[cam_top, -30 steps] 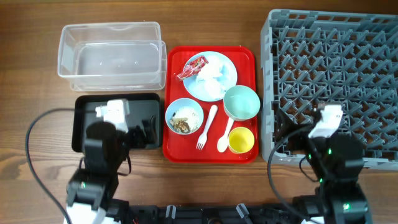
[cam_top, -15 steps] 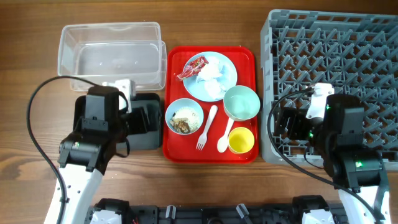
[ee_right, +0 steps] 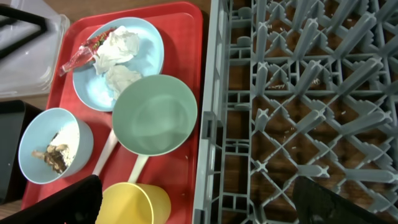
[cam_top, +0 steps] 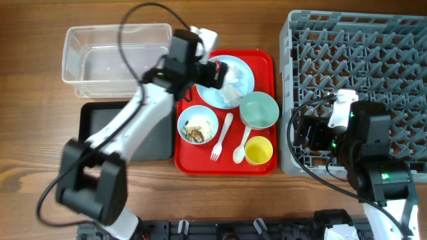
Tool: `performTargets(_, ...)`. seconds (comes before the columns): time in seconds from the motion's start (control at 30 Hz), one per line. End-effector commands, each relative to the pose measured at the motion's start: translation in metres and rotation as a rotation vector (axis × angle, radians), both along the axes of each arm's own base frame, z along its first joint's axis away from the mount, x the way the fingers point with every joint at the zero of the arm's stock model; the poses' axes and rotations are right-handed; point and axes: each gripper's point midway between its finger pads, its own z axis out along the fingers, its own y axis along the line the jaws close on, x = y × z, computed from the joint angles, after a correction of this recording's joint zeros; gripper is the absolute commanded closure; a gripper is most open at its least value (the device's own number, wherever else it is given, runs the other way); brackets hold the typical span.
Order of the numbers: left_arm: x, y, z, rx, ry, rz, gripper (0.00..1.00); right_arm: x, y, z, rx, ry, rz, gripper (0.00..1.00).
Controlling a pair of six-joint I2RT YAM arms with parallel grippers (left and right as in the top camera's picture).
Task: Sort waste into correct bins and load items into the dishwasher rack
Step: 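Reach the left gripper to the tissue on the blue plate, then grasp the white tissue with the left gripper and drop it in the clear bin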
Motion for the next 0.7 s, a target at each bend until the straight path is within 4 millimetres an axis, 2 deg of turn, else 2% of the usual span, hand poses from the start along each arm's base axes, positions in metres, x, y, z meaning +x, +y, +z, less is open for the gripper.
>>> performTargets(0.0, 0.004, -0.043, -0.038, 0.015, -0.014, -0.084, 0.00, 0.003, 0.001, 0.010, -0.001, -0.030, 0.018, 0.00)
performTargets(0.03, 0.005, -0.053, -0.053, 0.017, -0.010, -0.101, 0.04, 0.002, 0.001, 0.010, -0.001, -0.029, 0.018, 0.00)
performTargets(0.13, 0.009, -0.060, -0.083, 0.026, 0.006, -0.109, 0.09, 0.000, 0.001, 0.008, -0.001, -0.017, 0.018, 0.00)
performTargets(0.17, 0.011, -0.059, -0.096, 0.038, 0.017, -0.102, 0.14, 0.000, 0.001, 0.008, -0.001, -0.015, 0.018, 0.00)
performTargets(0.23, 0.017, -0.047, -0.115, 0.099, 0.023, -0.046, 0.17, -0.001, 0.001, 0.007, -0.002, -0.010, 0.018, 0.00)
performTargets(0.3, 0.017, -0.045, -0.121, 0.116, 0.028, -0.035, 0.22, -0.002, 0.001, 0.006, -0.002, -0.003, 0.018, 0.00)
performTargets(0.33, 0.017, -0.044, -0.123, 0.117, 0.030, -0.035, 0.31, -0.003, 0.001, 0.005, -0.002, 0.000, 0.018, 0.00)
performTargets(0.4, 0.016, -0.043, -0.125, 0.118, 0.044, -0.029, 0.75, -0.003, 0.001, 0.005, -0.002, 0.004, 0.018, 0.00)
performTargets(0.43, 0.015, -0.043, -0.125, 0.119, 0.045, -0.030, 0.87, -0.004, 0.001, 0.004, -0.002, 0.004, 0.018, 0.00)
performTargets(0.47, 0.016, -0.044, -0.122, 0.115, 0.039, -0.030, 0.92, -0.004, 0.001, 0.004, -0.003, 0.005, 0.018, 0.00)
performTargets(0.5, 0.017, -0.044, -0.114, 0.107, 0.026, -0.030, 0.93, -0.004, 0.001, 0.004, -0.003, 0.004, 0.018, 0.00)
performTargets(0.57, 0.019, -0.045, -0.086, 0.078, -0.011, -0.021, 0.94, -0.004, 0.001, 0.004, -0.004, 0.004, 0.019, 0.00)
performTargets(0.6, 0.017, -0.045, -0.061, 0.038, -0.024, 0.007, 0.96, -0.004, 0.001, 0.004, -0.004, 0.004, 0.019, 0.00)
performTargets(0.67, 0.013, -0.042, -0.031, 0.001, -0.044, 0.027, 0.96, -0.004, 0.001, 0.004, -0.004, 0.004, 0.019, 0.00)
